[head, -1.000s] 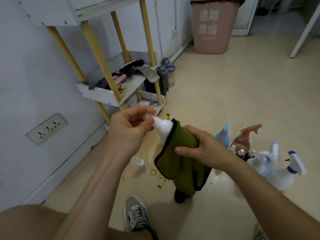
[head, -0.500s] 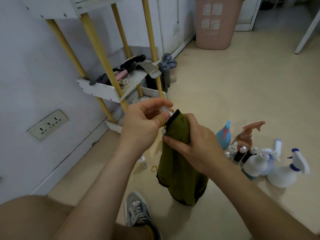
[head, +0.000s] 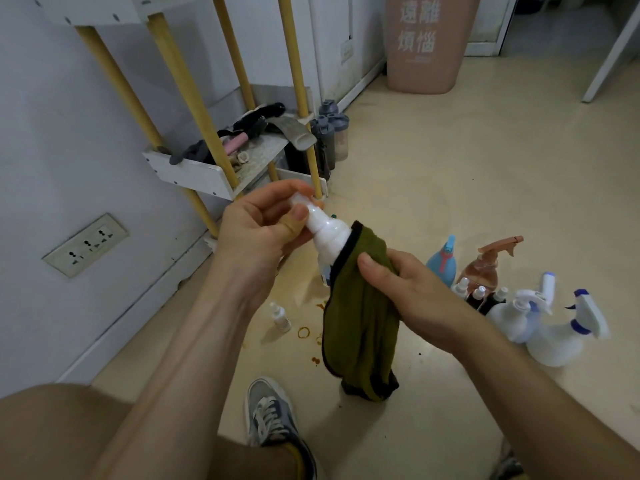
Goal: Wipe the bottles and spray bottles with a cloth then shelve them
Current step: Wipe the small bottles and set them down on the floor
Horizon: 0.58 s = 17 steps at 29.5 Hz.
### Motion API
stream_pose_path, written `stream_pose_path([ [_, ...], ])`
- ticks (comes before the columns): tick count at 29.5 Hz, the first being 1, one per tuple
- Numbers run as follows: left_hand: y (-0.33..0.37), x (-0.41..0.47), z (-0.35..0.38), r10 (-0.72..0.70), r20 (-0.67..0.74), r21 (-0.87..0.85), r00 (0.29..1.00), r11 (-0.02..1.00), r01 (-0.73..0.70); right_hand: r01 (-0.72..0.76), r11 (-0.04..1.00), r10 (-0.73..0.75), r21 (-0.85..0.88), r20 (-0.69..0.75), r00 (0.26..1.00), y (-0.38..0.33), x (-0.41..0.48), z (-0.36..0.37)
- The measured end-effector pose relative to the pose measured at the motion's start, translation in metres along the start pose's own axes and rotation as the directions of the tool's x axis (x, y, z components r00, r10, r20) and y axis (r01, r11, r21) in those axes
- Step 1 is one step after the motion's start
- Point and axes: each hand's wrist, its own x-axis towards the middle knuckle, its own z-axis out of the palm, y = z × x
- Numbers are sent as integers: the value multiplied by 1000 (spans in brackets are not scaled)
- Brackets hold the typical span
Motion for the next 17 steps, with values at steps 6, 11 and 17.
stream_pose_path([
  [6, -4, -3, 9, -44, 86, -247, 995, 967, 64, 2, 991, -1, 131, -7, 1000, -7, -3, 10],
  [11, -31, -29, 9, -275, 302, 230, 913, 950, 210, 158, 952, -54, 263, -366, 929, -10, 4, 16],
  [17, -53, -31, -10, -304, 273, 431, 913, 887, 166, 99, 982, 21, 163, -608, 794, -12, 1, -10],
])
